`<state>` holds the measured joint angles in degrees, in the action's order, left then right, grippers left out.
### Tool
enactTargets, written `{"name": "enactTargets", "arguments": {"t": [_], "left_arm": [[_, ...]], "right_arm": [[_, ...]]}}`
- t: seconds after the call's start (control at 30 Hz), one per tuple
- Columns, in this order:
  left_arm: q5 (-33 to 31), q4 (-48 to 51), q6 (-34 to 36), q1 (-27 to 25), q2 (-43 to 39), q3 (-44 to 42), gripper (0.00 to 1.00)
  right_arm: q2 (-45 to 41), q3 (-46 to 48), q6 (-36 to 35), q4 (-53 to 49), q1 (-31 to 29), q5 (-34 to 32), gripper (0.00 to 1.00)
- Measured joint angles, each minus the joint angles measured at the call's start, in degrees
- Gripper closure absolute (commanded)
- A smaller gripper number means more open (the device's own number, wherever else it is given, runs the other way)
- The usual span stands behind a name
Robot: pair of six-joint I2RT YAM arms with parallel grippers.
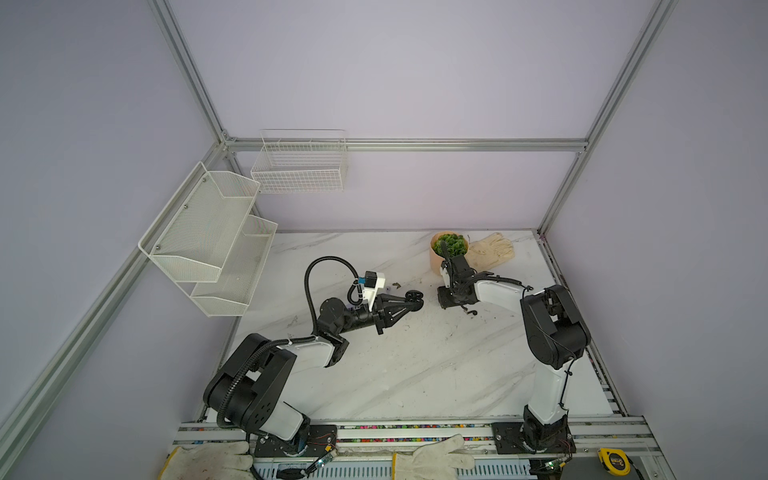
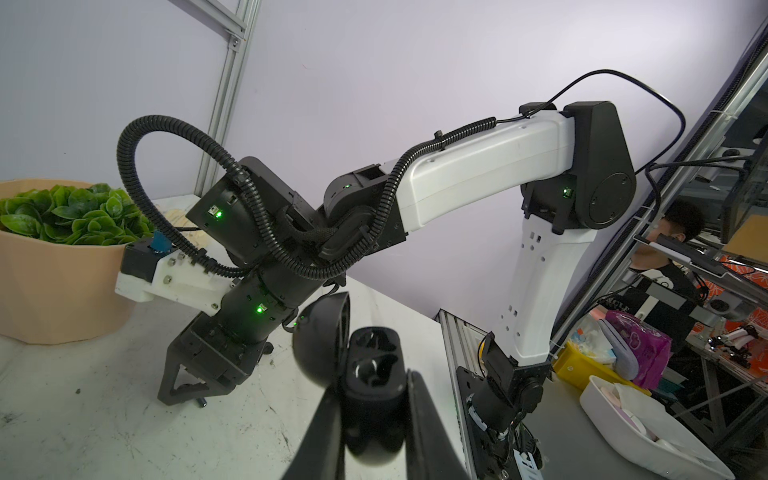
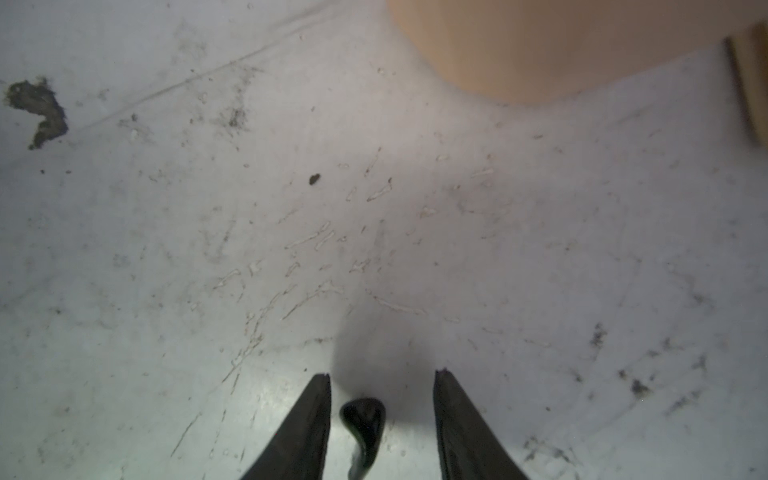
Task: Insert the wireless bluetooth earbuds into the charging case
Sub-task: 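Move the right gripper down to the black earbud near the plant pot, then close the right gripper on the black earbud on the table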
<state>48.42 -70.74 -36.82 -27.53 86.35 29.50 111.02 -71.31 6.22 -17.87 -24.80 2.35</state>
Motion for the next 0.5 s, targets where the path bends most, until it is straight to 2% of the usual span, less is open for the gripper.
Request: {"name": "enactTargets", "arguments": {"t": [0.5], "left_arm": [[0.3, -0.2, 0.0, 0.0, 0.7, 0.0, 1.0]], "right_arm": [[0.4, -0.4, -1.8, -1.0, 0.0, 0.2, 0.66]]}}
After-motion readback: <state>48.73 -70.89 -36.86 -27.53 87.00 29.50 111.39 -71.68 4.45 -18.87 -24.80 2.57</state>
